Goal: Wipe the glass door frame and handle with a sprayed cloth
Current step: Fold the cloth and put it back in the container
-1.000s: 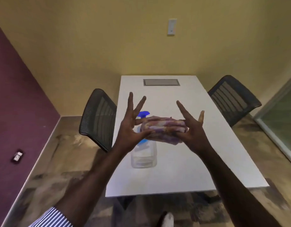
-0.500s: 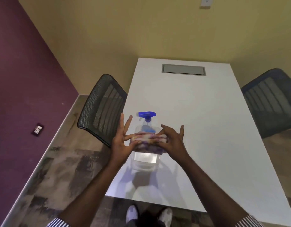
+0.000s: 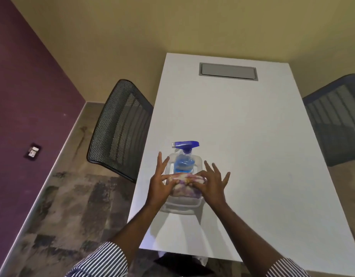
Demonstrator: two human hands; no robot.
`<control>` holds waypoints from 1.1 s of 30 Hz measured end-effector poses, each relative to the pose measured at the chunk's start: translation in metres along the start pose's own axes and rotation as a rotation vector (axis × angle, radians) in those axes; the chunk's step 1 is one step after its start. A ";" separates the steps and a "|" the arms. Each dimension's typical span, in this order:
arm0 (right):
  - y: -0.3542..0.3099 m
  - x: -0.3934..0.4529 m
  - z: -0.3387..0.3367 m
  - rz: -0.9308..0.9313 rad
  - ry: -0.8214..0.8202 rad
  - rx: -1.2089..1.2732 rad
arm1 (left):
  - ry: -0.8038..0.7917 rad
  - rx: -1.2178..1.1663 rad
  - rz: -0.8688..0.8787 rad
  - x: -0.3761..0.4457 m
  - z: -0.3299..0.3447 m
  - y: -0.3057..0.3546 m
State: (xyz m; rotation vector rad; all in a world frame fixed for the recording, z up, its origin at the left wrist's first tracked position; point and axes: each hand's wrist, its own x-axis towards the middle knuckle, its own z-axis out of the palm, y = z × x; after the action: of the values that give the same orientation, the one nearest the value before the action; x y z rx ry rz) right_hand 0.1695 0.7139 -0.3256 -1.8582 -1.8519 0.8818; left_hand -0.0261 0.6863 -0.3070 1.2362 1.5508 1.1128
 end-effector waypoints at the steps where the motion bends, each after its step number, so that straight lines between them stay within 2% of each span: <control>1: 0.000 0.001 0.002 0.004 -0.003 -0.064 | -0.006 -0.001 -0.009 0.003 0.001 -0.006; 9: 0.001 0.011 0.021 0.067 -0.035 -0.263 | -0.080 0.027 -0.075 0.017 0.003 -0.046; 13: -0.007 0.014 0.029 0.142 -0.105 -0.290 | -0.126 0.185 -0.112 0.017 0.006 -0.057; 16: -0.012 0.017 0.031 0.238 -0.183 -0.257 | -0.121 0.362 0.007 0.014 0.009 -0.074; 18: -0.012 0.018 0.035 0.241 -0.197 -0.287 | -0.092 0.460 0.163 0.014 0.014 -0.090; 20: -0.012 0.017 0.039 0.253 -0.199 -0.297 | -0.040 0.506 0.210 0.014 0.017 -0.094; 26: -0.007 0.013 0.050 0.324 -0.198 -0.279 | 0.031 0.373 -0.043 0.008 0.019 -0.100; 31: 0.008 0.006 0.056 0.200 -0.220 -0.436 | 0.058 0.276 -0.231 0.007 0.023 -0.101; 33: 0.010 0.004 0.056 0.155 -0.158 -0.432 | 0.051 0.269 -0.275 0.007 0.022 -0.102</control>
State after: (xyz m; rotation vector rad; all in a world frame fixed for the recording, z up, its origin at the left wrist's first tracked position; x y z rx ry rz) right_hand 0.1398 0.7077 -0.3737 -2.2715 -2.1515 0.7360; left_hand -0.0300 0.6844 -0.4116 1.1284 1.8913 0.7820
